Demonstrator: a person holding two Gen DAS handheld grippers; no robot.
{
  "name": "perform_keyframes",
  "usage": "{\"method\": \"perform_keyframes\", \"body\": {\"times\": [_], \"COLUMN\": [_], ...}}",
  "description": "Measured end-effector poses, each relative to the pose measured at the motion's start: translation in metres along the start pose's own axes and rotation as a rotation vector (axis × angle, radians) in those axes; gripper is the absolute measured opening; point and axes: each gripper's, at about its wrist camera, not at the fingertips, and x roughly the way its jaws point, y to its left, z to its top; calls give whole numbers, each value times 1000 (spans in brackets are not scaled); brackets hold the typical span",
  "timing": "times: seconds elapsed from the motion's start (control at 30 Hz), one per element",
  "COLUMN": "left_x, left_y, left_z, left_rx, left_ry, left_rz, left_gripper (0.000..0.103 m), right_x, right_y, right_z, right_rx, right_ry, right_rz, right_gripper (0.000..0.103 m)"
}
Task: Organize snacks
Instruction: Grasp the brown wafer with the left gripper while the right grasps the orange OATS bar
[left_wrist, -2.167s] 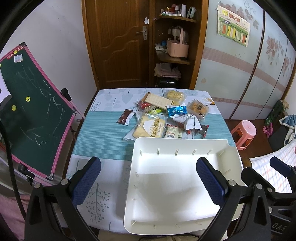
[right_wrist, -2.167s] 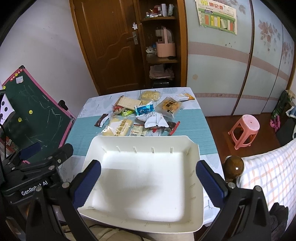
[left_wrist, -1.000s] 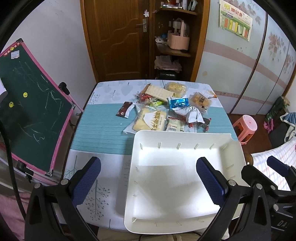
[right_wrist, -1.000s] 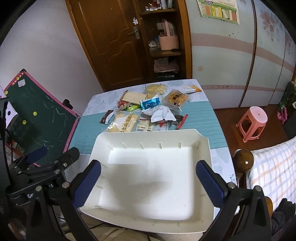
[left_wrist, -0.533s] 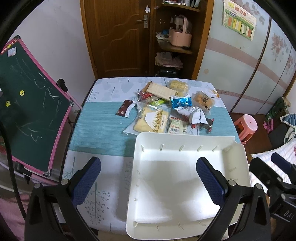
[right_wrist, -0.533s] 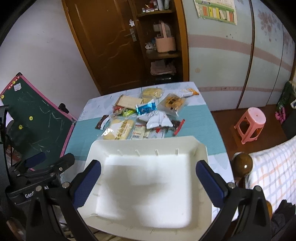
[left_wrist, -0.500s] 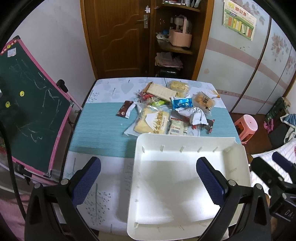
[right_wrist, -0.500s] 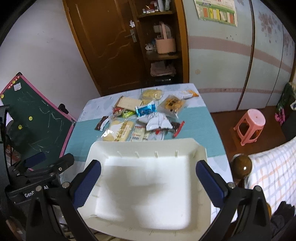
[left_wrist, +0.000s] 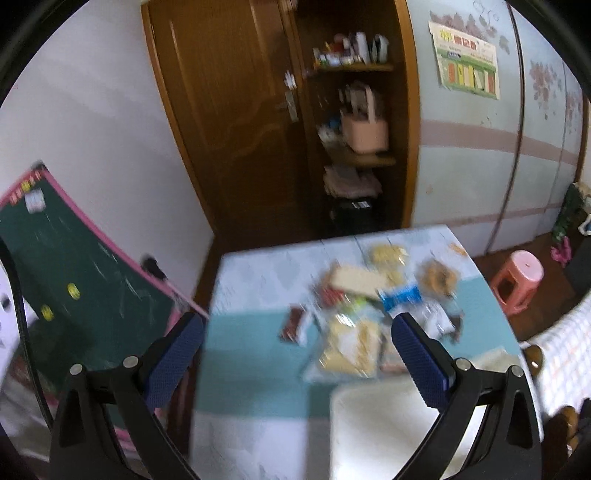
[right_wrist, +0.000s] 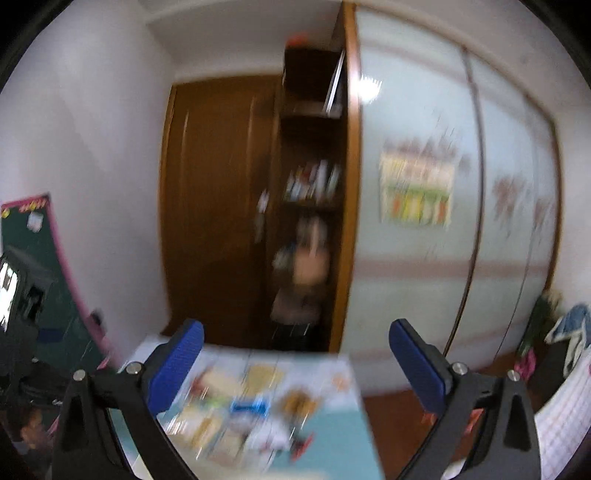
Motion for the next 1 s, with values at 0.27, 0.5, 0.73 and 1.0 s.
{"method": "perform_keyframes", "body": {"times": [0.27,0.5,0.73,1.0], "left_x": [60,171,278,354], "left_y": [22,38,37,18], "left_z": [57,67,23,-29], "left_rx": [-5,-54,-21,35], "left_ry": [8,198,374,531], "left_rz": [5,11,1,-64], "left_gripper": [102,101,101,100], "right_x": [71,195,316,395], "right_y": [6,-31,-87,-98], "right_z": [20,-8,-90,-175], "right_rx": [-167,-23,150,331], "right_ry": [123,472,758,941], "right_rz": [-15,-59,-187,-198], "right_gripper": [101,101,100,93]}}
